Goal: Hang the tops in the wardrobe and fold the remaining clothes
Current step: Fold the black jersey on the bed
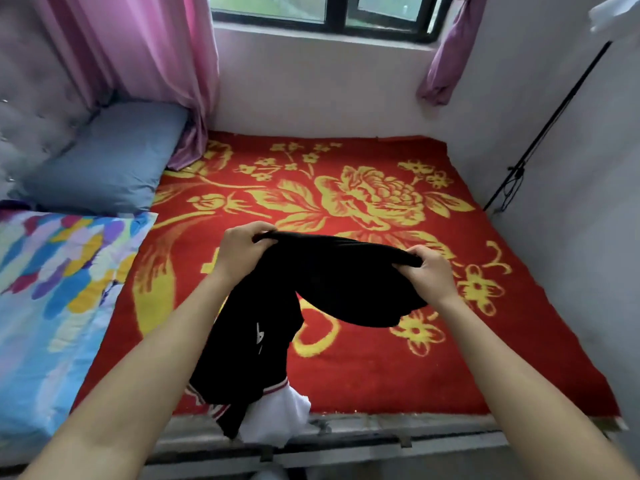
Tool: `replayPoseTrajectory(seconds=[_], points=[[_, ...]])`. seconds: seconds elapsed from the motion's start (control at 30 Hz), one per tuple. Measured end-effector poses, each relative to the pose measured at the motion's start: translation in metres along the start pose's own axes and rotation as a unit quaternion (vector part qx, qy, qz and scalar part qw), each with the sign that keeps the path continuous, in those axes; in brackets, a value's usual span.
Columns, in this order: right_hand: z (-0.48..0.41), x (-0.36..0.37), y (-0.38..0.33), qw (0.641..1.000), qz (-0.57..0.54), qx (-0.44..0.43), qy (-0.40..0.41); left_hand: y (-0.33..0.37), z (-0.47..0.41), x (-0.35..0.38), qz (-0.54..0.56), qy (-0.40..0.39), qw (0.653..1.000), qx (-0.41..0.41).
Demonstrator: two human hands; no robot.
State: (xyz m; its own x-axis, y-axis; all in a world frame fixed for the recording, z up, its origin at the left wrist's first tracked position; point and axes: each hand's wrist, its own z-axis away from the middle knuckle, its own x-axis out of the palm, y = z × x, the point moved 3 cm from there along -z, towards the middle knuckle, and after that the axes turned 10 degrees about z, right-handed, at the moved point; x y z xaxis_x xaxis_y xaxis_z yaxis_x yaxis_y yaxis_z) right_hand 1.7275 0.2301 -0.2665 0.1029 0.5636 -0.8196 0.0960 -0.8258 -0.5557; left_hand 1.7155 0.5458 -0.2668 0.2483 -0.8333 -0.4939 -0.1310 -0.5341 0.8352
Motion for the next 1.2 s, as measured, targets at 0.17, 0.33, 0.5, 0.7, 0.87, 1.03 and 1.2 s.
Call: replayPoseTrajectory(seconds=[0.17,0.33,0.5,0.7,0.87,1.03,1.2], points=[[-0.095,0.036,0.032,0.979,0.135,0.151,-0.01,-0.063,-0.113,0.077,-0.046,-0.088,0.985,-0.14],[-0.086,0.129,0.05,0.946,0.206,0.188,-0.166,-0.156,-0.085,0.117,-0.069,-0.175,0.952,-0.243],[-0.076,0.211,0.063,0.916,0.23,0.18,-0.277,-0.245,-0.009,0.121,-0.094,-0.224,0.884,-0.4],[-0.049,0.31,0.043,0.886,0.218,0.073,-0.402,-0.293,0.078,0.1,-0.111,-0.178,0.823,-0.528],[-0.038,0.378,0.038,0.851,0.235,-0.04,-0.467,-0.323,0.12,0.125,-0.052,-0.111,0.774,-0.621],[-0.062,0.418,0.026,0.83,0.291,-0.194,-0.435,-0.337,0.123,0.152,-0.032,-0.022,0.745,-0.666],[-0.07,0.456,-0.006,0.802,0.328,-0.388,-0.315,-0.343,0.129,0.164,-0.035,-0.003,0.709,-0.704]])
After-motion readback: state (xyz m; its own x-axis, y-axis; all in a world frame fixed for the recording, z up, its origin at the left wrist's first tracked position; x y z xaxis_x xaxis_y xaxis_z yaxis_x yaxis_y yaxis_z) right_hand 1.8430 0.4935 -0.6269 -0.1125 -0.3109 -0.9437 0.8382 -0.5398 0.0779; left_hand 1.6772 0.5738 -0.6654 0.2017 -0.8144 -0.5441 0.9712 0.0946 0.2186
